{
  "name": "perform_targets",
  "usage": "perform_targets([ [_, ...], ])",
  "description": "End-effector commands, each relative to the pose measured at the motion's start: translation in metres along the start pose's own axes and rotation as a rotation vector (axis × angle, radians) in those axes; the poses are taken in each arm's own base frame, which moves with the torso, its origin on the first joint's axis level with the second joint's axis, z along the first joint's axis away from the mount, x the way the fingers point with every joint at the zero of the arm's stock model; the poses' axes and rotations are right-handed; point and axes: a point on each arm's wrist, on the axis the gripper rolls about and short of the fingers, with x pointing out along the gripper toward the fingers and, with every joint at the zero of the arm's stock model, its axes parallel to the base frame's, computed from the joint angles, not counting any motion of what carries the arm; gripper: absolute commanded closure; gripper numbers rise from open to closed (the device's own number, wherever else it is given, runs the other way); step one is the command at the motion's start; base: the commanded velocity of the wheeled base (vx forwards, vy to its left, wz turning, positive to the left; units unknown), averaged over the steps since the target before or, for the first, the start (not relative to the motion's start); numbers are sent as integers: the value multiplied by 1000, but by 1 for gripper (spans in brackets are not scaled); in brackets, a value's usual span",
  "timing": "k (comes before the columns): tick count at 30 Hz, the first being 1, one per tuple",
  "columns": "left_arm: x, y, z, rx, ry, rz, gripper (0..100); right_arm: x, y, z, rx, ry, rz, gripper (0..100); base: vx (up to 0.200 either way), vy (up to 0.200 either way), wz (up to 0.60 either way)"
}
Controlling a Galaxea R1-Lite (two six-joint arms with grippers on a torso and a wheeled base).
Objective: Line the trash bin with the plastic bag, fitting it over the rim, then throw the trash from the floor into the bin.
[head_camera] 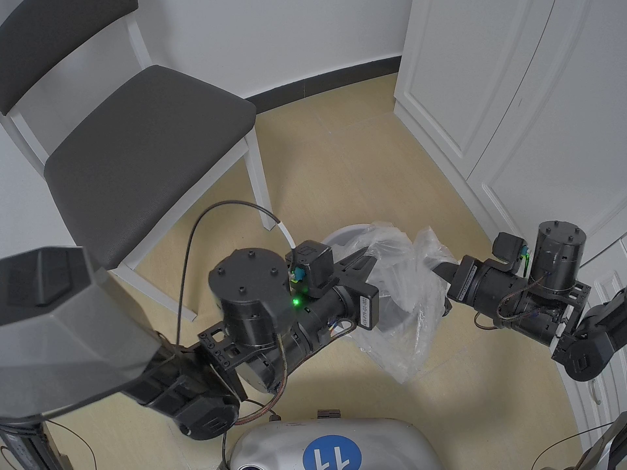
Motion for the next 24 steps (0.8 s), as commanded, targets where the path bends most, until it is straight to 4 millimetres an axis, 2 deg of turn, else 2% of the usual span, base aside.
perform_targets([
  [1,24,21,-34,-10,31,41,100,27,-28,-11,36,27,-66,100,0,0,0],
  [4,42,39,-41,-9,16,81,100,44,-41,-15,113,-13,-66,100,0,0,0],
  [6,44,42,-40,-9,12,88,100,47,-44,-17,121,-17,-66,100,0,0,0],
  [8,51,54,-42,-10,25,108,100,59,-55,-23,132,-17,-85,100,0,0,0],
  [11,58,58,-47,-37,23,114,100,67,-66,-25,140,-20,-107,100,0,0,0],
  [13,58,58,-47,-37,23,114,100,67,-66,-25,140,-20,-107,100,0,0,0],
  [14,69,67,-47,-55,-4,133,100,67,-80,-19,146,-42,-142,100,0,0,0],
  [15,71,70,-47,-55,-6,139,100,66,-82,-17,146,-48,-148,100,0,0,0],
  [20,70,91,-44,-54,7,184,100,55,-96,0,108,-91,-188,100,0,0,0],
  [23,70,92,-44,-54,7,185,100,54,-97,1,101,-91,-190,100,0,0,0],
  [24,67,103,-45,-54,19,192,100,46,-110,3,36,-77,-219,100,0,0,0],
])
